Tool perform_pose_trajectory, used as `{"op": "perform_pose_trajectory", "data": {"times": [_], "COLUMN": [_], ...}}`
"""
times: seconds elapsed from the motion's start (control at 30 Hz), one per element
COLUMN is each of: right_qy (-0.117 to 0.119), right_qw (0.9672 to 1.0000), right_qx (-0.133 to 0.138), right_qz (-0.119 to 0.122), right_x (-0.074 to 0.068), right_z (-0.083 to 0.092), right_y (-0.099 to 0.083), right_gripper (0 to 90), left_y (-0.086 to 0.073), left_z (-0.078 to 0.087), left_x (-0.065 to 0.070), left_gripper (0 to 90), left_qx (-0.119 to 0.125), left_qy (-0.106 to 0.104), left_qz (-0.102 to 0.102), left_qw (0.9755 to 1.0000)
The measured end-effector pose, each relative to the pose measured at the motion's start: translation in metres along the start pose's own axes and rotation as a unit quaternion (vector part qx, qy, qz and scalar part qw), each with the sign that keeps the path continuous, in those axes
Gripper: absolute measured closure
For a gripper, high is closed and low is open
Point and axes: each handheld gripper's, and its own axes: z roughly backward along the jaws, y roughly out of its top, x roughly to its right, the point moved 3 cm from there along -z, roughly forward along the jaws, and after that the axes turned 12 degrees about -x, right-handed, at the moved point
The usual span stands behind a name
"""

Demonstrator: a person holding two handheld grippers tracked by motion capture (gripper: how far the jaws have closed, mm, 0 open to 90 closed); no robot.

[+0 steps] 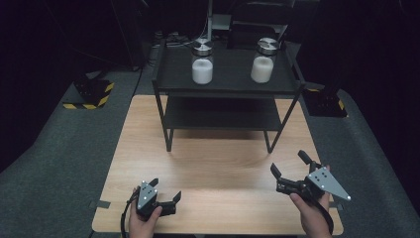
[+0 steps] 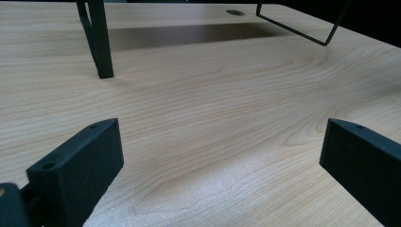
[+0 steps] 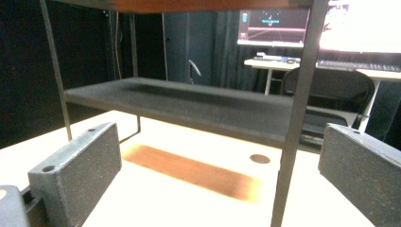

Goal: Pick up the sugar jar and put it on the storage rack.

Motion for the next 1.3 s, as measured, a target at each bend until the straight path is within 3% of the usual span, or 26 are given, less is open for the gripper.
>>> {"op": "perform_pose_trajectory", "data": {"times": [0.2, 0.37, 0.77, 1.3], "right_qy": [-0.006, -0.018, -0.029, -0.054], "right_qw": [0.9997, 0.9987, 0.9958, 0.9878], "right_qx": [-0.025, -0.045, -0.086, -0.146], "right_qz": [-0.005, 0.012, -0.004, -0.007], "right_x": [0.0, -0.001, 0.002, 0.01], "right_z": [0.002, 0.001, 0.002, 0.007], "right_y": [-0.022, -0.039, -0.067, -0.082], "right_gripper": [0.0, 0.0, 0.0, 0.1], "left_y": [-0.001, -0.001, -0.001, 0.002], "left_z": [0.0, 0.0, 0.0, -0.002], "left_x": [0.0, 0.0, 0.0, 0.001], "left_gripper": [0.8, 0.8, 0.8, 0.8], "left_qx": [0.003, 0.003, 0.003, -0.007], "left_qy": [-0.001, -0.001, -0.003, -0.001], "left_qz": [-0.003, -0.005, -0.008, -0.005], "left_qw": [1.0, 1.0, 1.0, 1.0]}}
